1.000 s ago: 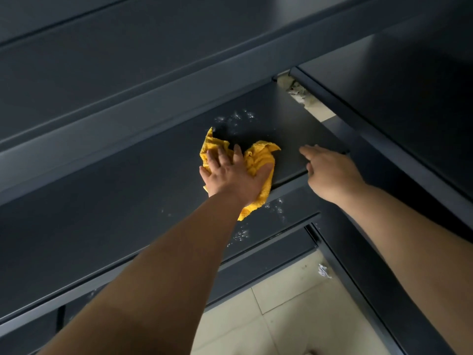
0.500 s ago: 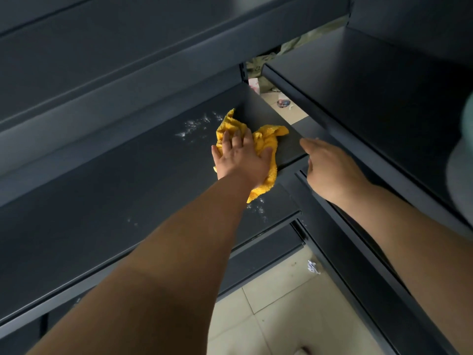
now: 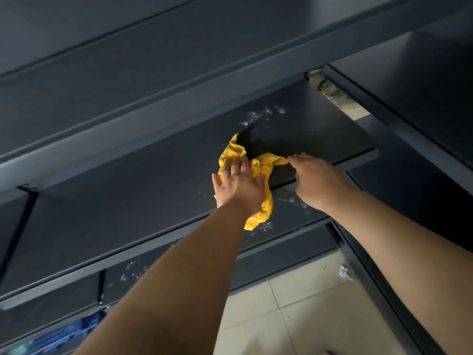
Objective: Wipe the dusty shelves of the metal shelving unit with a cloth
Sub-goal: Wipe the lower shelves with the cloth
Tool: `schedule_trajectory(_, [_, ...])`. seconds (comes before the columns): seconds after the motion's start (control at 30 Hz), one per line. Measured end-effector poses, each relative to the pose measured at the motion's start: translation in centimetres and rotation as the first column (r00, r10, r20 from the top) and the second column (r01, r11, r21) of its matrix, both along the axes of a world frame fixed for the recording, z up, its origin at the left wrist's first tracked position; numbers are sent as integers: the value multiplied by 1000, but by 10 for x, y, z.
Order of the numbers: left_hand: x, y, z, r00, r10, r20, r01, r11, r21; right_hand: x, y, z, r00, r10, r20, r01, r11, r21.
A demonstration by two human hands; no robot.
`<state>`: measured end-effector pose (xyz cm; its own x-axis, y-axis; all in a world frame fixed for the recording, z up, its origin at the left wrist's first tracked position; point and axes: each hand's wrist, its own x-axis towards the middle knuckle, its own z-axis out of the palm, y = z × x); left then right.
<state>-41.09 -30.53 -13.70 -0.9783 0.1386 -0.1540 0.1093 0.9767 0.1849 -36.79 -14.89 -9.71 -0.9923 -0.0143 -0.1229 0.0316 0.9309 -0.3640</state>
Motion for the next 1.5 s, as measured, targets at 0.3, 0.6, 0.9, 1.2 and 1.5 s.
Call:
schedule_trajectory(0.3, [7,-110,-2,992,127,26,-127,992,-13,-6,-95,-9,991,129,41,-134,980,150])
schedule_trajectory(0.6, [3,-129,-5,974,223,32,-220,973,-72,-7,-103,-17,995,98,33,-102,978,184])
schedule_trajectory(0.9, [-20,-60,-2,977,210,34,-207,975,-87,-12,-43,-19,1000,-10,12,7,986,165])
schedule_trajectory(1.2, [-55,17,-2,979,203,26,-198,973,-122,-29,32,-24,995,-101,-18,103,979,174])
schedule_trajectory(1.5, [-101,50,-9,992,103,-75,-109,990,-93,-53,58,-29,994,-79,-72,92,975,201])
